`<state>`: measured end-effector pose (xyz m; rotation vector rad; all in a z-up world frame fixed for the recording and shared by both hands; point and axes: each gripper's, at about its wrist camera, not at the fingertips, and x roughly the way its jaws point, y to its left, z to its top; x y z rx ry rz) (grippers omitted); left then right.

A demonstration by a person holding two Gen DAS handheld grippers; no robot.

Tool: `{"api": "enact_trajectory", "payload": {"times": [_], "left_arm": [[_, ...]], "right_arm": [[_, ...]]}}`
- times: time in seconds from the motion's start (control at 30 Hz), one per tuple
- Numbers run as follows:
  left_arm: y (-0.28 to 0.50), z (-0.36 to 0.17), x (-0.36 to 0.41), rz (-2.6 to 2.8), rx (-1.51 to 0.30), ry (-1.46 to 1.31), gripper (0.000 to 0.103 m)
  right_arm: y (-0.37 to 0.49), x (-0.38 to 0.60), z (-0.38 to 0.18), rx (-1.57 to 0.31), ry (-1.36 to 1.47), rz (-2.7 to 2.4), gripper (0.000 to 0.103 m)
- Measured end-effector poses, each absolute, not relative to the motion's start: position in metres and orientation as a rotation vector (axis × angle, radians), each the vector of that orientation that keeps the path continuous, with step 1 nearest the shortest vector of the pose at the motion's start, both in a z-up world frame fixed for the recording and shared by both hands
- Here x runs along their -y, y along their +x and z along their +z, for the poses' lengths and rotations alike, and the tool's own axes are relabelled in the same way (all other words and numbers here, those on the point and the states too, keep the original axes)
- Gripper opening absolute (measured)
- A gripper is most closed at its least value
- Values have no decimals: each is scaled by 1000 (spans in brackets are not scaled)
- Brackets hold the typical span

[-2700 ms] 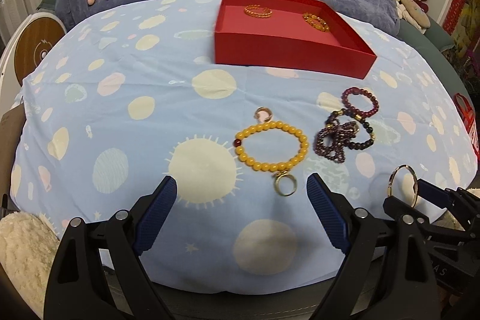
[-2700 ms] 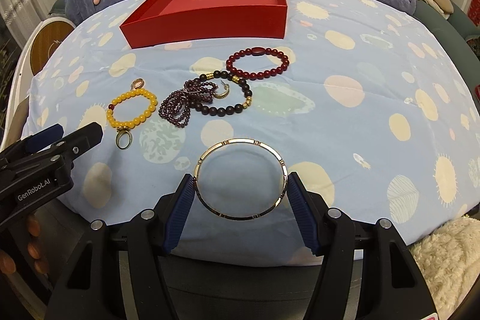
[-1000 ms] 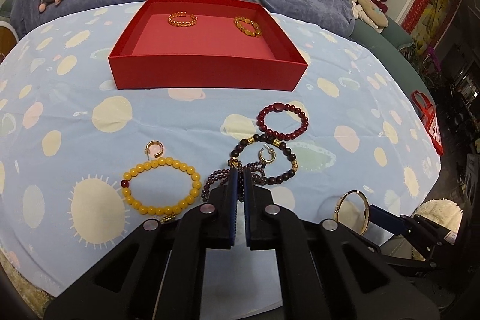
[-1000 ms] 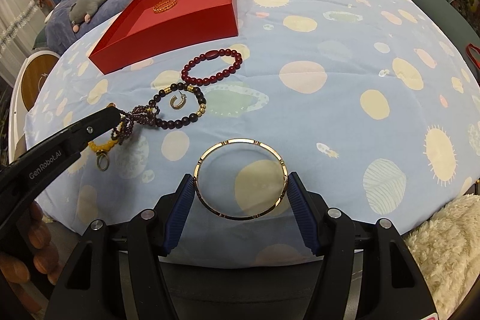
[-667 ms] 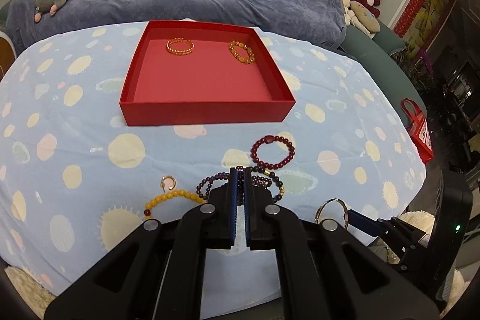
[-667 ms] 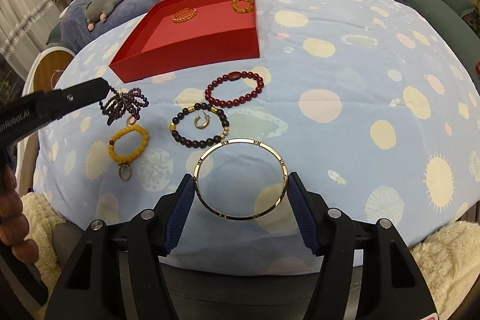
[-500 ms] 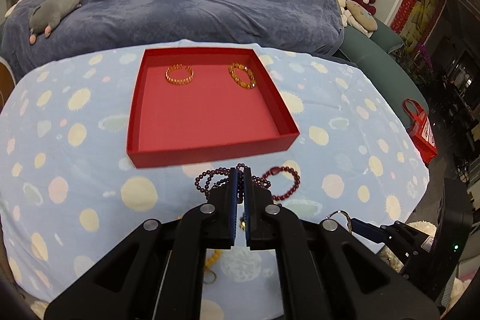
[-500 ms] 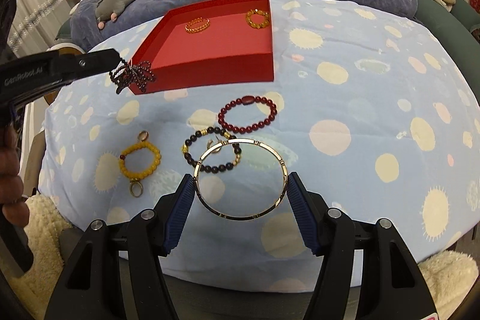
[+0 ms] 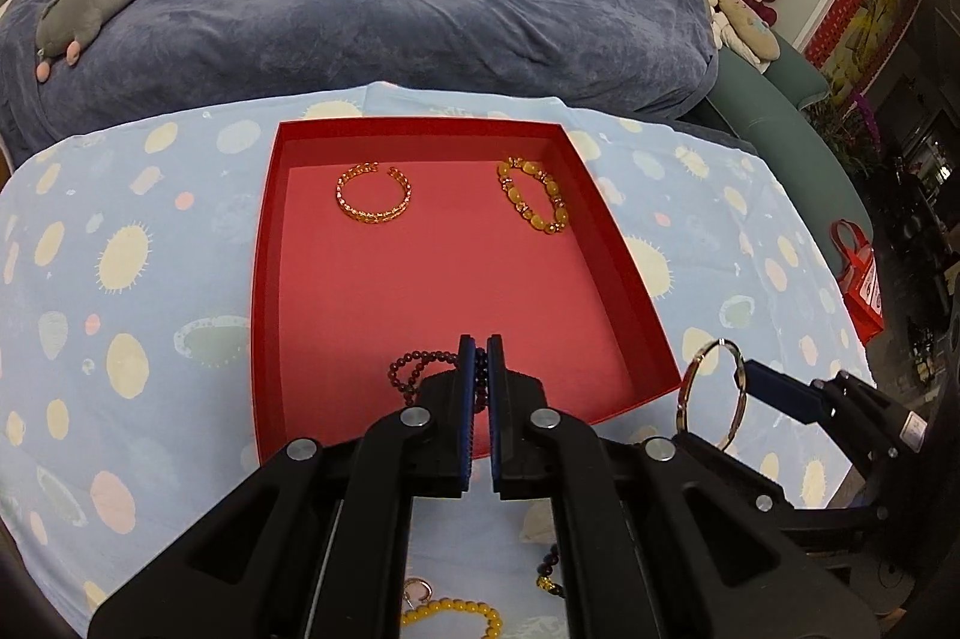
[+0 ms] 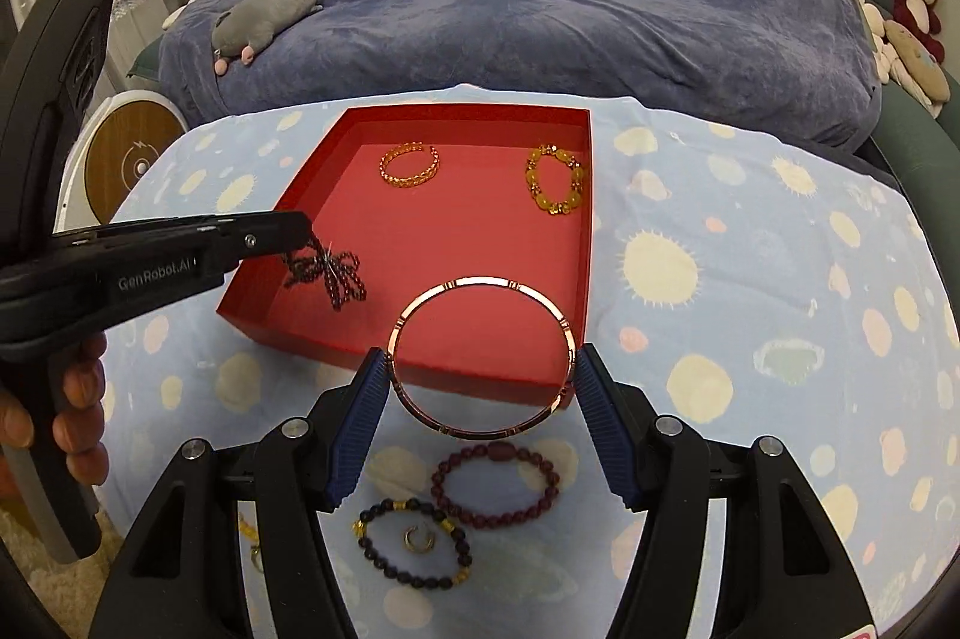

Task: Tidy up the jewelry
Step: 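Carry the bangle and garnet strand into the red box and release both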

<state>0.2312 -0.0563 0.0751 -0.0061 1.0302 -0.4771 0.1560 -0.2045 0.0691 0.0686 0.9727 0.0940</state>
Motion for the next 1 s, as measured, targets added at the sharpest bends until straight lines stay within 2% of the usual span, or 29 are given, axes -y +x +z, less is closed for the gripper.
{"api": "enact_trajectory", "payload": {"times": [0.27, 0.37, 0.4, 0.43, 0.5, 0.67, 1.0], "left_arm": [[295, 47, 57, -413, -1033, 34, 4], [314, 47, 52, -382, -1024, 5, 9], [316, 49, 51, -381, -1011, -1, 19], [316, 52, 50, -369, -994, 1, 36], [313, 57, 47, -344, -958, 11, 50], [301, 59, 40, -311, -939, 24, 51], [265, 58, 7, -237, -948, -14, 53]], "right_arm": [[213, 199, 40, -1023, 44, 95, 61], [228, 197, 29, -1038, 40, 92, 61], [232, 197, 27, -1038, 38, 92, 61], [236, 197, 25, -1033, 35, 91, 61], [243, 197, 23, -1020, 32, 86, 61], [249, 196, 26, -1002, 46, 73, 62], [208, 170, 25, -1036, 15, 172, 62]]}}
